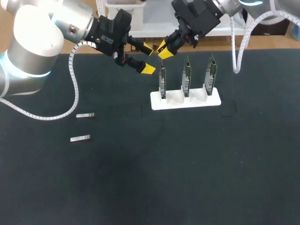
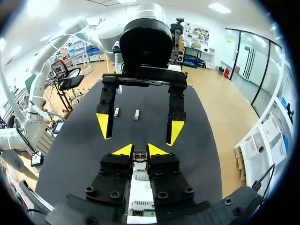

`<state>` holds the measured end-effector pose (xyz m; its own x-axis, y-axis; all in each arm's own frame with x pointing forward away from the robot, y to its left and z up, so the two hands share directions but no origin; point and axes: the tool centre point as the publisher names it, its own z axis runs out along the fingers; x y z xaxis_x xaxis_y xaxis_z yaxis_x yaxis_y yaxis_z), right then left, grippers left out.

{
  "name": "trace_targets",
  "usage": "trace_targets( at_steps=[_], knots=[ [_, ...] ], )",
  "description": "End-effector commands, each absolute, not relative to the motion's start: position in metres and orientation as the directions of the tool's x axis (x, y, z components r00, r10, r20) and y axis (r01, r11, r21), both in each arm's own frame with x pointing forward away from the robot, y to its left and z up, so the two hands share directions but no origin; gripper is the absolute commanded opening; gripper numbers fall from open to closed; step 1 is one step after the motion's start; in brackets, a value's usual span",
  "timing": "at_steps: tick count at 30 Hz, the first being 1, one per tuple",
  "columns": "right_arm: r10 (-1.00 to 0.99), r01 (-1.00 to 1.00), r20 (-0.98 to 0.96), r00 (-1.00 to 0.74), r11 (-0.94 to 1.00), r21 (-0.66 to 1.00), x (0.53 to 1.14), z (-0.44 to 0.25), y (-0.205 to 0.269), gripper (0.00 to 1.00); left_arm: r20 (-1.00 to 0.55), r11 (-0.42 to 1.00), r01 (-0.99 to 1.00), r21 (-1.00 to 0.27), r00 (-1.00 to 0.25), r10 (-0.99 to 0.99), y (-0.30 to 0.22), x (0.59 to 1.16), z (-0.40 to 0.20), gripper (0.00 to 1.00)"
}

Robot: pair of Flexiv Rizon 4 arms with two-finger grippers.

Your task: Pick up the optical module with the left hand, and insert it into the network port with the right hand.

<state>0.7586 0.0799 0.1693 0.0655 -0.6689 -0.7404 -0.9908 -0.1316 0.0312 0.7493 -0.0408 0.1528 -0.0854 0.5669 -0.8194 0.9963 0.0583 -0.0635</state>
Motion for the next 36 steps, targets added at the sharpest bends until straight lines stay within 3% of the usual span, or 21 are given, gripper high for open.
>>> trace_targets(
  at_steps=[1, 36],
  knots=[
    [-0.664, -0.991, -0.744, 0.068, -0.133, 0.028, 0.7589, 0.1697, 0.0817, 0.00, -0.817, 0.055, 0.996, -0.066, -0.086, 0.570, -0.0414, 0.7514, 0.1531, 1.00],
    [-0.665, -0.994, -0.745, 0.051, -0.106, 0.027, 0.7594, 0.1641, 0.0808, 0.00, -0.817, 0.055, 0.996, -0.066, -0.086, 0.570, -0.0414, 0.7514, 0.1531, 1.00]
  ],
)
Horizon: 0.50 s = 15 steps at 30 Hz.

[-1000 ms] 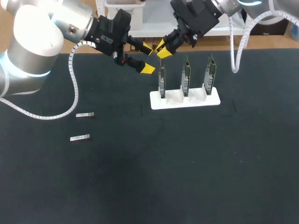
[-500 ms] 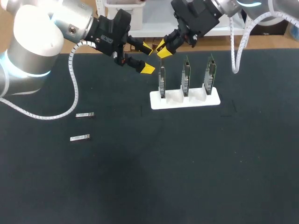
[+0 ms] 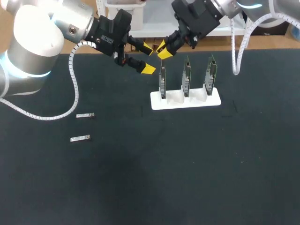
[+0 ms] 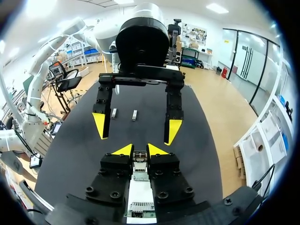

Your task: Pick up the optical module with the left hand, and insert it into the network port with the right hand.

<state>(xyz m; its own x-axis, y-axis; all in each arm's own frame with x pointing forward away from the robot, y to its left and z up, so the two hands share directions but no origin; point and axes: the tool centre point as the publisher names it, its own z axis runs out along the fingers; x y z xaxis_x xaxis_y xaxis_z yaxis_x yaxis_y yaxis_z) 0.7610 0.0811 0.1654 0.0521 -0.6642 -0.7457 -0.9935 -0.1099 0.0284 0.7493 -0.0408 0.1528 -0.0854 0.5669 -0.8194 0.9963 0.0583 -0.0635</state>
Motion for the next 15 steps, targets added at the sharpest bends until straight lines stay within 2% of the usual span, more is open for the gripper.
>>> trace_targets(
  at_steps=[1, 15],
  knots=[
    [-0.665, -0.994, -0.745, 0.050, -0.106, 0.027, 0.7592, 0.1637, 0.0808, 0.00, -0.817, 0.055, 0.996, -0.066, -0.086, 0.570, -0.0414, 0.7514, 0.1531, 1.00],
    [-0.674, -0.994, -0.738, 0.039, -0.099, 0.038, 0.7576, 0.1554, 0.0802, 0.00, -0.817, 0.055, 0.996, -0.066, -0.086, 0.570, -0.0414, 0.7514, 0.1531, 1.00]
  ],
)
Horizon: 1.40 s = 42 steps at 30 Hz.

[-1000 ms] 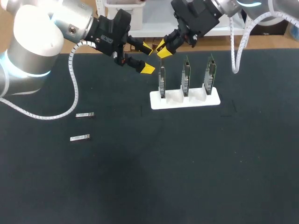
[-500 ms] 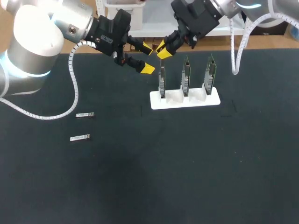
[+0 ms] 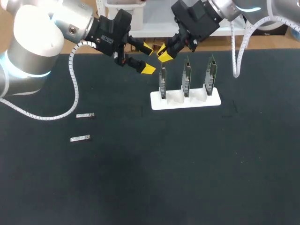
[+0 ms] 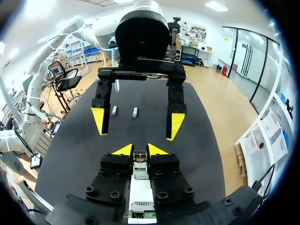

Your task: Pick up the optical module with the left hand, and insert it into the network port with the right hand.

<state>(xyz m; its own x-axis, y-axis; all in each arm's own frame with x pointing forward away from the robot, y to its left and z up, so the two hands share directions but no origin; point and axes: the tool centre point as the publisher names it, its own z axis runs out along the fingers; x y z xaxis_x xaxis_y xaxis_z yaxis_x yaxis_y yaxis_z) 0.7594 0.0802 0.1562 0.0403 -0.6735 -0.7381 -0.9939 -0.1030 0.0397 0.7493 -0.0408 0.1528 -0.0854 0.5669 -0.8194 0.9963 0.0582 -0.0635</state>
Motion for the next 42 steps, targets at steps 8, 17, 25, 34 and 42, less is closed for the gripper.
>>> trace_targets(
  at_steps=[8, 17, 25, 34, 42],
  knots=[
    [-0.677, -0.994, -0.735, 0.038, -0.097, 0.039, 0.757, 0.154, 0.079, 0.45, -0.817, 0.055, 0.996, -0.066, -0.086, 0.570, -0.041, 0.751, 0.153, 1.00],
    [-0.664, -0.996, -0.747, 0.016, -0.073, 0.044, 0.755, 0.159, 0.077, 1.00, -0.817, 0.055, 0.996, -0.066, -0.086, 0.570, -0.041, 0.751, 0.153, 1.00],
    [-0.629, -0.997, -0.776, -0.046, -0.019, 0.074, 0.757, 0.169, 0.062, 1.00, -0.817, 0.055, 0.996, -0.066, -0.086, 0.570, -0.041, 0.751, 0.153, 1.00],
    [-0.612, -0.993, -0.783, -0.106, 0.022, 0.117, 0.757, 0.166, 0.045, 0.34, -0.817, 0.055, 0.996, -0.066, -0.086, 0.570, -0.041, 0.751, 0.153, 1.00],
    [-0.615, -0.995, -0.784, -0.088, 0.020, 0.095, 0.754, 0.166, 0.043, 0.00, -0.817, 0.055, 0.996, -0.066, -0.086, 0.570, -0.041, 0.751, 0.153, 1.00]
  ],
)
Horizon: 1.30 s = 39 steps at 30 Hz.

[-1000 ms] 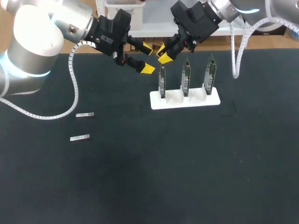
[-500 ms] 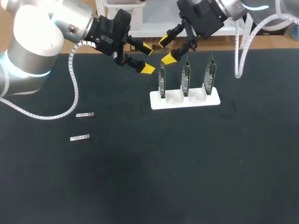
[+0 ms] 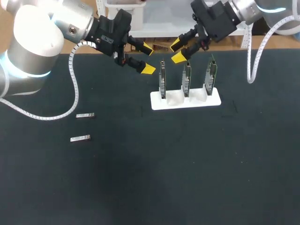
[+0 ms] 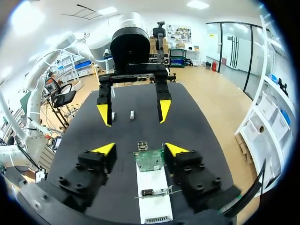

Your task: Pick up the optical module with the left hand, and insert it into the network port with the right hand.

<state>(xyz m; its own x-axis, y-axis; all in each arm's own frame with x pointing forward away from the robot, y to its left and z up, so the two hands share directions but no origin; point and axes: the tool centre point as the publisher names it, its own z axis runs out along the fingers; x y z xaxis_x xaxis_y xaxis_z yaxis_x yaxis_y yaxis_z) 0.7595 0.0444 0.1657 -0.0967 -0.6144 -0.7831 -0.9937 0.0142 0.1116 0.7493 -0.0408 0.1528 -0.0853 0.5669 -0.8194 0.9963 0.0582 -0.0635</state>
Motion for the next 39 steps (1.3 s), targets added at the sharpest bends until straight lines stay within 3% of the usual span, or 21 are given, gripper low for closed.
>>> trace_targets(
  at_steps=[1, 39],
  knots=[
    [-0.618, -0.996, -0.782, -0.082, 0.018, 0.090, 0.753, 0.166, 0.042, 0.00, -0.817, 0.055, 0.996, -0.066, -0.086, 0.570, -0.041, 0.751, 0.153, 1.00],
    [-0.633, -0.996, -0.774, -0.024, -0.051, 0.072, 0.762, 0.161, 0.072, 0.00, -0.817, 0.055, 0.996, -0.066, -0.086, 0.570, -0.041, 0.751, 0.153, 1.00]
  ],
)
